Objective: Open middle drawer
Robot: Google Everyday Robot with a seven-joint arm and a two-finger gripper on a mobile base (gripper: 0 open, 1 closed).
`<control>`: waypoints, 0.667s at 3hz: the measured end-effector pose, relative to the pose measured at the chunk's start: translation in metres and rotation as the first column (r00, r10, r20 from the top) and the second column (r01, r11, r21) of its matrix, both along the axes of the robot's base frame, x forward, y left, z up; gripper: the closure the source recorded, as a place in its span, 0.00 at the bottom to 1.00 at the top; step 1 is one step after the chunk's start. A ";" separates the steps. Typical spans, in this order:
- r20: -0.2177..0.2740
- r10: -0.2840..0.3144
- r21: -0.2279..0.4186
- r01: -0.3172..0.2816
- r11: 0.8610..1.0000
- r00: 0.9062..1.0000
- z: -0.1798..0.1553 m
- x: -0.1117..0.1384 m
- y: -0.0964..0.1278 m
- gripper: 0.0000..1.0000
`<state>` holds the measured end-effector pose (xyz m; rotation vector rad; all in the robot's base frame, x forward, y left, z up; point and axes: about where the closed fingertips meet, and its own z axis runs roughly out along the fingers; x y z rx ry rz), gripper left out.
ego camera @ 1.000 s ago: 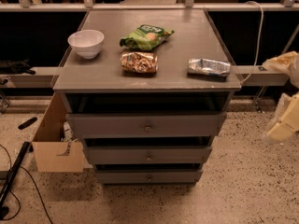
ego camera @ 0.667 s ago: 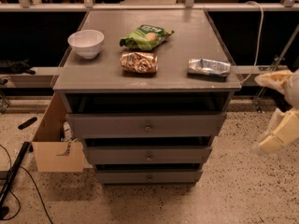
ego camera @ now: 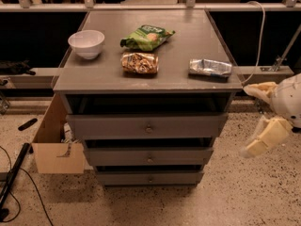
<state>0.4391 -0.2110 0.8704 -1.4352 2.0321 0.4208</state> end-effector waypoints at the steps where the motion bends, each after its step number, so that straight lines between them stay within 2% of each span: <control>1: 0.027 -0.033 0.025 0.032 0.999 0.999 -0.003 0.003 0.003 0.00; 2: 0.073 -0.109 0.144 0.098 0.985 0.991 -0.030 0.001 0.020 0.00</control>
Offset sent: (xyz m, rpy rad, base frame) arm 0.0434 0.0165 -0.0575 0.3055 -0.3002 -0.3484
